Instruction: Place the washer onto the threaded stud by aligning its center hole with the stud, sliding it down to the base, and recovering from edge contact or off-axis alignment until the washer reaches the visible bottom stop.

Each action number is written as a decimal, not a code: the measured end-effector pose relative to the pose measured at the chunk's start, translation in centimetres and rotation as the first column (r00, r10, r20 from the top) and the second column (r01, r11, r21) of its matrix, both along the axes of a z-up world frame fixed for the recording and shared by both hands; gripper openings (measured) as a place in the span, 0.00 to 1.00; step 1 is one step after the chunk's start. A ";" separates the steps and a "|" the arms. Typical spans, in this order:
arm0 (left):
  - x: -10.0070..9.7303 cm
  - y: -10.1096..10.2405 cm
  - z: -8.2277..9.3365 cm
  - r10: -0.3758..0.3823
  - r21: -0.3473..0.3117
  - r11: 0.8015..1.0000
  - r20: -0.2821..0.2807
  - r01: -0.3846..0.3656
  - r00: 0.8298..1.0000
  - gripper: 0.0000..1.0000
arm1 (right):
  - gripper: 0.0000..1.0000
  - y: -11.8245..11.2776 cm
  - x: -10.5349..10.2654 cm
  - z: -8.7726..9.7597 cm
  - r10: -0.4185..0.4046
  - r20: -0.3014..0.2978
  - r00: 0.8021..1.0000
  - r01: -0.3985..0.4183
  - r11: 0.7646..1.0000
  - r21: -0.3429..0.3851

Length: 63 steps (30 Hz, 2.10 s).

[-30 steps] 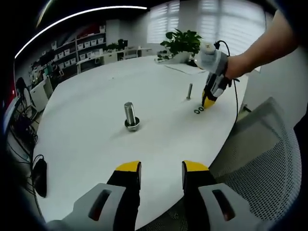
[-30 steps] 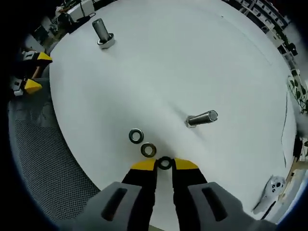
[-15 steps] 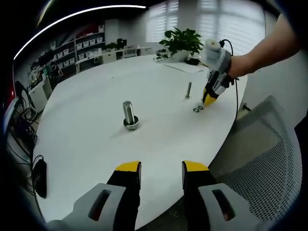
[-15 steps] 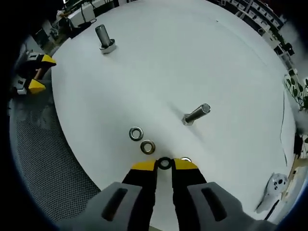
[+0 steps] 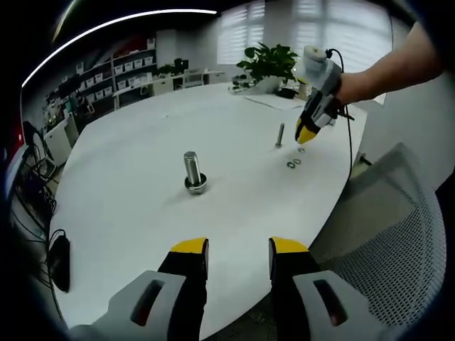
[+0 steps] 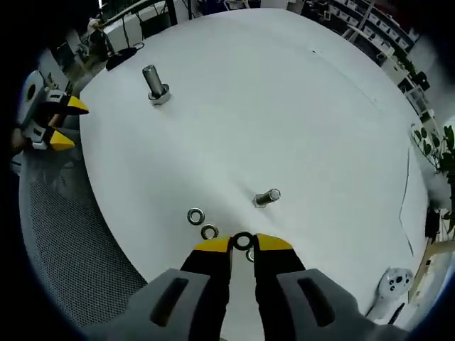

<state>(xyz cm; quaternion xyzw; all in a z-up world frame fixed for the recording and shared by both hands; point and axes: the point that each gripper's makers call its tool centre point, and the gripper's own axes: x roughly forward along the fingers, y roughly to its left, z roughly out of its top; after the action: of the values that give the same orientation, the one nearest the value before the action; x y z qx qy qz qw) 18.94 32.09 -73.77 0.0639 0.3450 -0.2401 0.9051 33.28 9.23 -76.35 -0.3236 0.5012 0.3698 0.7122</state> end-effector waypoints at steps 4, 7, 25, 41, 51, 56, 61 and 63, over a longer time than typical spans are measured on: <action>0.0 0.0 0.1 0.001 -0.001 1.000 0.002 -0.001 1.000 0.32 | 0.13 -0.2 0.5 0.7 0.003 0.005 1.000 -0.003 1.000 -0.001; 0.0 0.0 0.0 -0.001 -0.002 1.000 0.001 0.001 1.000 0.32 | 0.13 -0.1 0.8 1.0 0.024 0.017 1.000 -0.024 1.000 -0.007; 0.1 -0.1 0.1 -0.003 0.003 1.000 0.006 0.003 1.000 0.32 | 0.13 1.5 2.4 2.8 0.109 0.070 0.992 -0.108 0.994 -0.019; 0.1 0.0 0.1 0.001 0.008 1.000 0.007 -0.001 1.000 0.32 | 0.13 2.0 3.4 2.4 0.101 0.065 0.993 -0.102 0.995 0.005; 0.1 0.0 0.0 0.001 0.010 1.000 0.003 -0.001 1.000 0.32 | 0.13 2.5 3.4 1.6 0.123 0.046 0.991 -0.123 0.992 0.002; 0.0 -0.1 0.0 -0.005 0.010 1.000 0.009 0.005 1.000 0.32 | 0.03 2.8 3.1 0.8 0.133 0.019 0.991 -0.133 0.991 0.006; 0.1 0.0 0.1 0.000 0.007 1.000 0.006 0.000 1.000 0.32 | 0.03 3.3 4.0 1.2 0.110 0.038 0.993 -0.112 0.993 0.044; 0.1 0.0 0.1 -0.001 0.006 1.000 0.008 0.001 1.000 0.32 | 0.03 2.9 4.7 1.6 0.072 0.047 0.996 -0.075 0.995 0.061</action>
<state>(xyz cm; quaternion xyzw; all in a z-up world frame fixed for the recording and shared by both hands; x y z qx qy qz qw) 19.05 32.13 -73.71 0.0678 0.3424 -0.2390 0.9061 38.01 12.18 -74.79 -0.3274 0.4611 0.4041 0.7189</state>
